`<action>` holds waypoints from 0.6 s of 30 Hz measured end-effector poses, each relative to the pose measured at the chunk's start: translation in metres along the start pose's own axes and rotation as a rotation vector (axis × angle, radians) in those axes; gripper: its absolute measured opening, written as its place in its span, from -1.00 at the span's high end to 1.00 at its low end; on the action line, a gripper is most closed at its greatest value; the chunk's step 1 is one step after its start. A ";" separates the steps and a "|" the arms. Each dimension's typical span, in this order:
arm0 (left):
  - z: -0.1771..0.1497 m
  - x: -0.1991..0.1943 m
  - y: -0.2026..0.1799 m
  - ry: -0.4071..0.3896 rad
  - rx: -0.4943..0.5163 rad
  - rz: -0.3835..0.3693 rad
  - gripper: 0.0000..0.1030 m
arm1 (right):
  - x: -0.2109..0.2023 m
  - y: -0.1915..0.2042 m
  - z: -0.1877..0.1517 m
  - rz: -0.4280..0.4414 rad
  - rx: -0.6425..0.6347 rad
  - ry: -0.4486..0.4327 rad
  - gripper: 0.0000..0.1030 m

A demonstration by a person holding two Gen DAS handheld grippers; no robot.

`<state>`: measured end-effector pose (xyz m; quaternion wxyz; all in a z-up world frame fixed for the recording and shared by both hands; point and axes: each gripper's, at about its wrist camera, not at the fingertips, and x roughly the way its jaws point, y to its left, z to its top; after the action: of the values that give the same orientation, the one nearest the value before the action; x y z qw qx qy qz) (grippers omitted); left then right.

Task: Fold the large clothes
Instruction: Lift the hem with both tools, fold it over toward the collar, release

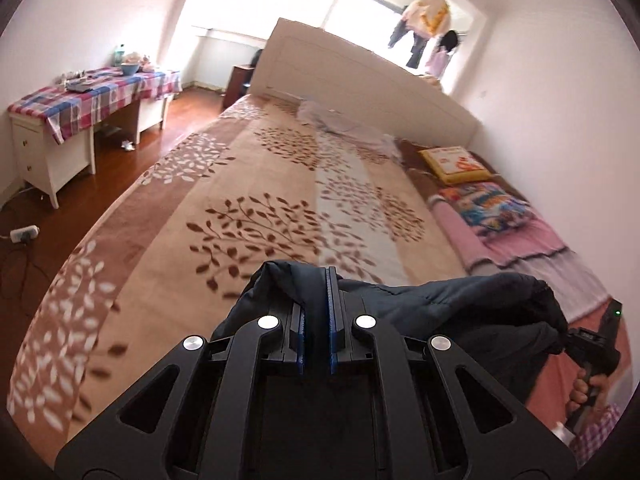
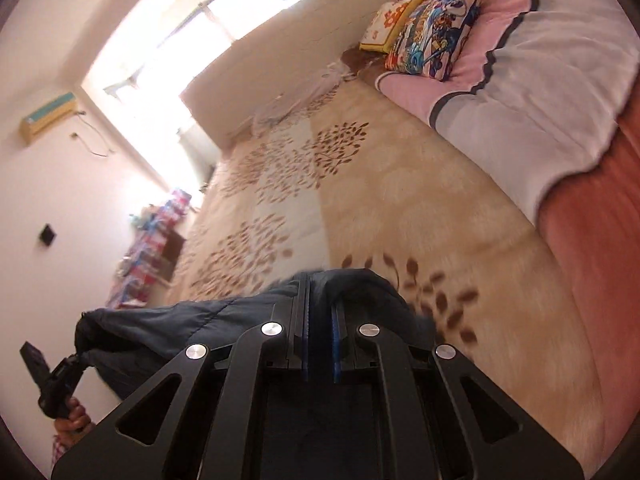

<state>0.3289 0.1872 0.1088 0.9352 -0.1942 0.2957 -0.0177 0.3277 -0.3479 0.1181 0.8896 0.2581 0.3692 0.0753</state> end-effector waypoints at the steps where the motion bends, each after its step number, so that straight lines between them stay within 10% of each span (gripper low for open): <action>1: 0.003 0.014 0.001 0.006 -0.005 0.009 0.84 | 0.016 -0.001 0.006 -0.014 -0.001 0.005 0.83; 18: -0.036 0.211 0.039 0.212 -0.010 0.209 0.76 | 0.230 -0.052 -0.009 -0.248 -0.008 0.156 0.82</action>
<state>0.4795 0.1790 -0.0482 0.8944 -0.1642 0.4117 0.0609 0.4835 -0.3139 -0.0557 0.8618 0.2005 0.4658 -0.0138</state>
